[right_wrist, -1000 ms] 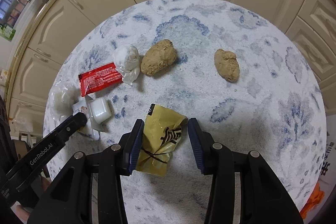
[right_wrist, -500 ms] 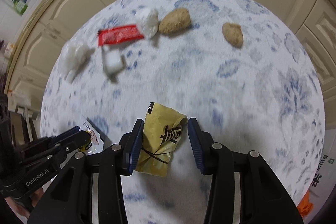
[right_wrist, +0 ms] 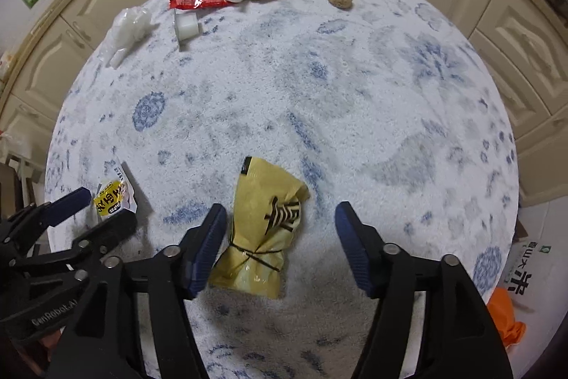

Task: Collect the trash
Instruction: 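Grasp the yellow-brown wrapper with the right tool while the left tool grasps the white-yellow pouch, then carry the yellow-brown wrapper and white-yellow pouch over the blue bin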

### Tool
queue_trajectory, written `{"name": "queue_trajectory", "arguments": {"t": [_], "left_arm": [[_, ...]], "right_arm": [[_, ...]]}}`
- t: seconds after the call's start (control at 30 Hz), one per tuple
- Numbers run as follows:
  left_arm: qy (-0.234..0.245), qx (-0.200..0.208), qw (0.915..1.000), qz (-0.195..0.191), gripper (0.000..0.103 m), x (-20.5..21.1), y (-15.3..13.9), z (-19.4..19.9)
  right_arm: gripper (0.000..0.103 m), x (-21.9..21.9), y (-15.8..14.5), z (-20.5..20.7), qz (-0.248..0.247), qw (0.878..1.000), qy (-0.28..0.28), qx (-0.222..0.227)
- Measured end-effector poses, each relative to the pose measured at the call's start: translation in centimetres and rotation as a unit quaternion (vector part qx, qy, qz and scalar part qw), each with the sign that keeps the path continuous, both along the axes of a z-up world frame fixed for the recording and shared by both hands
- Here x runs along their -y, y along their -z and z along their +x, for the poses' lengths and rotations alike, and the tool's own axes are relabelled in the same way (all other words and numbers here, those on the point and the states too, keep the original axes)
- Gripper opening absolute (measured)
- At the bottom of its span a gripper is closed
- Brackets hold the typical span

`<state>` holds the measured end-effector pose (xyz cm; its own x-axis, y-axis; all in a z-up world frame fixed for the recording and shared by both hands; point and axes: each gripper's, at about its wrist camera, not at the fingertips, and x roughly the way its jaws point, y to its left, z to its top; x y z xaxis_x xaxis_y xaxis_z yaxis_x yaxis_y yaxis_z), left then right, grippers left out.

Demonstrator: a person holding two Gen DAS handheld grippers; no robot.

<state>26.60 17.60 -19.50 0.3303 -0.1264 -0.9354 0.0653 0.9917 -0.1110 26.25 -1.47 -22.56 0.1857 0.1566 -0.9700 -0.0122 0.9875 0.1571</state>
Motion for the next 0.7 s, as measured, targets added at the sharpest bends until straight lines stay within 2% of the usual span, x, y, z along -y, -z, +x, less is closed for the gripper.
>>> {"name": "queue_trajectory", "arguments": {"t": [0.1, 0.17, 0.2, 0.23, 0.27, 0.33, 0.37, 0.4, 0.53, 0.7], "left_arm": [[-0.001, 0.029, 0.9990, 0.033, 0.068, 1.1, 0.5, -0.6], [-0.003, 0.043, 0.9986, 0.031, 0.067, 1.1, 0.5, -0.9], [0.000, 0.046, 0.9985, 0.030, 0.065, 1.2, 0.5, -1.1], [0.006, 0.049, 0.9984, 0.028, 0.056, 1.2, 0.5, -1.2], [0.008, 0.051, 0.9982, 0.028, 0.043, 1.2, 0.3, -1.4], [0.012, 0.050, 0.9983, 0.028, 0.038, 1.3, 0.3, -1.5], [0.014, 0.050, 0.9983, 0.026, 0.035, 1.4, 0.2, -1.7], [0.013, 0.049, 0.9984, 0.024, 0.034, 1.3, 0.2, -1.7], [0.024, 0.039, 0.9989, 0.004, 0.030, 1.3, -0.3, -1.8], [0.039, 0.044, 0.9983, 0.001, 0.029, 2.3, -1.0, -2.1]], "right_arm": [[0.077, -0.2, 0.2, -0.9, -0.040, 0.999, 0.011, 0.024], [0.077, 0.2, 0.1, -1.5, -0.037, 0.998, 0.022, 0.039], [0.075, 0.3, 0.1, -1.6, -0.038, 0.998, 0.022, 0.043], [0.074, 0.3, 0.0, -1.8, -0.040, 0.998, 0.021, 0.045], [0.069, 0.3, -0.1, -2.0, -0.042, 0.998, 0.021, 0.050], [0.055, 0.4, -0.3, -2.2, -0.040, 0.997, 0.026, 0.056], [0.038, 0.6, -0.5, -2.2, -0.039, 0.997, 0.029, 0.059], [0.033, 0.8, -0.6, -2.3, -0.036, 0.997, 0.033, 0.059], [0.033, 1.5, -0.6, -2.3, -0.015, 0.997, 0.045, 0.055], [0.033, 1.9, -0.7, -2.5, -0.005, 0.997, 0.051, 0.052]]}}
